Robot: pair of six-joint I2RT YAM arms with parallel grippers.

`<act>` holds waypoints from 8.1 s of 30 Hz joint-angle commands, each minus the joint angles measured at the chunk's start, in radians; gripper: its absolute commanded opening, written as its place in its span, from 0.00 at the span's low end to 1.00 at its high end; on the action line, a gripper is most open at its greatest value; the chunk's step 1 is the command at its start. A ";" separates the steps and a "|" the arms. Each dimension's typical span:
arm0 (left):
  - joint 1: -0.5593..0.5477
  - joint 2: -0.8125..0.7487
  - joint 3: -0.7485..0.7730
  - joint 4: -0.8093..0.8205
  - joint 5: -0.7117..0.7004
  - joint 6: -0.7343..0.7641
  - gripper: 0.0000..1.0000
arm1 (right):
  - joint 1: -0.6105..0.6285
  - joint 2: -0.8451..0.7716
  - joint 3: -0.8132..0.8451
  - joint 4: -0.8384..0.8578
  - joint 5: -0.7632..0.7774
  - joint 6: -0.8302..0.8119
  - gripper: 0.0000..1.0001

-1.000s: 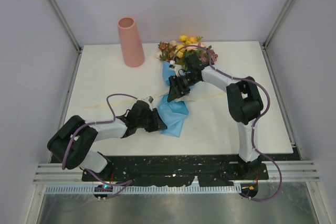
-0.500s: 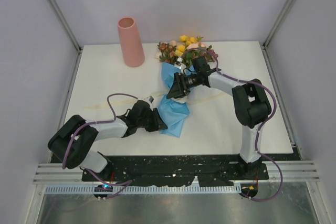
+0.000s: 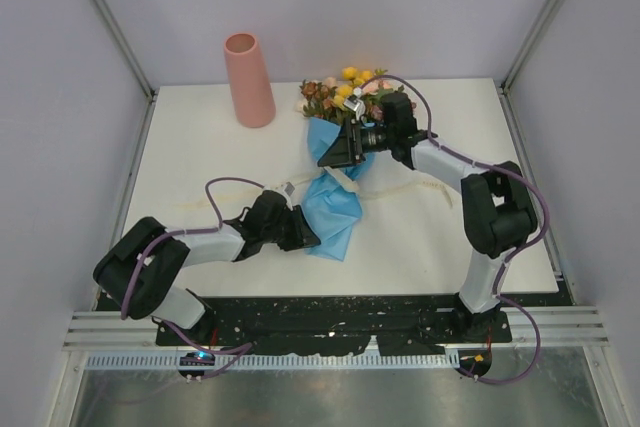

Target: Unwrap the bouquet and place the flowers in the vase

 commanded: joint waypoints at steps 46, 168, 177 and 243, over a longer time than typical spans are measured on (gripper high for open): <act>-0.032 0.043 0.009 -0.013 -0.063 -0.005 0.31 | 0.006 -0.360 0.634 -0.103 0.556 0.126 0.05; -0.181 -0.406 -0.047 -0.201 -0.310 -0.005 0.42 | -0.524 -0.109 -0.069 -0.657 1.227 0.425 0.54; -0.181 -0.423 -0.017 -0.246 -0.310 -0.001 0.42 | -0.525 0.022 0.026 -0.650 1.277 0.440 0.46; -0.468 0.471 1.003 -0.803 -0.885 0.500 0.47 | -0.508 -0.789 -0.424 -0.197 0.717 0.158 0.75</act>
